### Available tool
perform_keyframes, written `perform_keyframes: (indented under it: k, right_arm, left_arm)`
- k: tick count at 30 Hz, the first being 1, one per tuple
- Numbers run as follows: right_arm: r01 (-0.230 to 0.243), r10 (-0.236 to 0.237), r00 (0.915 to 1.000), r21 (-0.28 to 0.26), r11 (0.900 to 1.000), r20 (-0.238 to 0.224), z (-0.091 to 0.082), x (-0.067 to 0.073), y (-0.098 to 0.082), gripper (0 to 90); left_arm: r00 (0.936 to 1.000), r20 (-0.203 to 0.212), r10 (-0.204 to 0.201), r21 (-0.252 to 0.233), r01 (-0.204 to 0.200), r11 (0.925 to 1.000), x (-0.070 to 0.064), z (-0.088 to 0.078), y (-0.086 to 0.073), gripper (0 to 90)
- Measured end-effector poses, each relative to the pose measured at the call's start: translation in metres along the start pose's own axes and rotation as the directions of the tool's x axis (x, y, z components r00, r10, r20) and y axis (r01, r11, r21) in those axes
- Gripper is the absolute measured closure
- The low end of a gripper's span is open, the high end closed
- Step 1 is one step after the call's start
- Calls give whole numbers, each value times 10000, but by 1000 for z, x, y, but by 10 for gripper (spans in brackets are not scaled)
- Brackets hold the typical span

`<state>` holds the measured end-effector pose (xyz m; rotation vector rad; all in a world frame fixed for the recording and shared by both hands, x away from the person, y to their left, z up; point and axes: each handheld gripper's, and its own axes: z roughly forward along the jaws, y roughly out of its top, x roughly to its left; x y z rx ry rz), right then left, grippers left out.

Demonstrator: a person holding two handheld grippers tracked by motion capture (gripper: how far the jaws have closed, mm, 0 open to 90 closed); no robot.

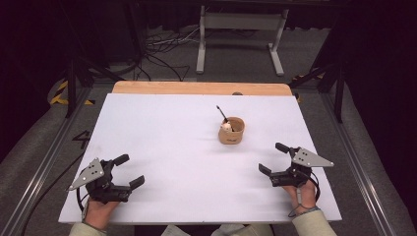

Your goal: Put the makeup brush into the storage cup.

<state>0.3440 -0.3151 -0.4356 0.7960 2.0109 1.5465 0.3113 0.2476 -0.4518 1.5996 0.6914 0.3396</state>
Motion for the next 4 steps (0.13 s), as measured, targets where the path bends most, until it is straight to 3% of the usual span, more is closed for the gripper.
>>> perform_keyframes:
  k: [4]
  right_arm:
    - [80,-80,10000,-36,10000,14,0,1,1,0]
  left_arm:
    - [9999,77,88,-24,-87,10000,0,1,0,11]
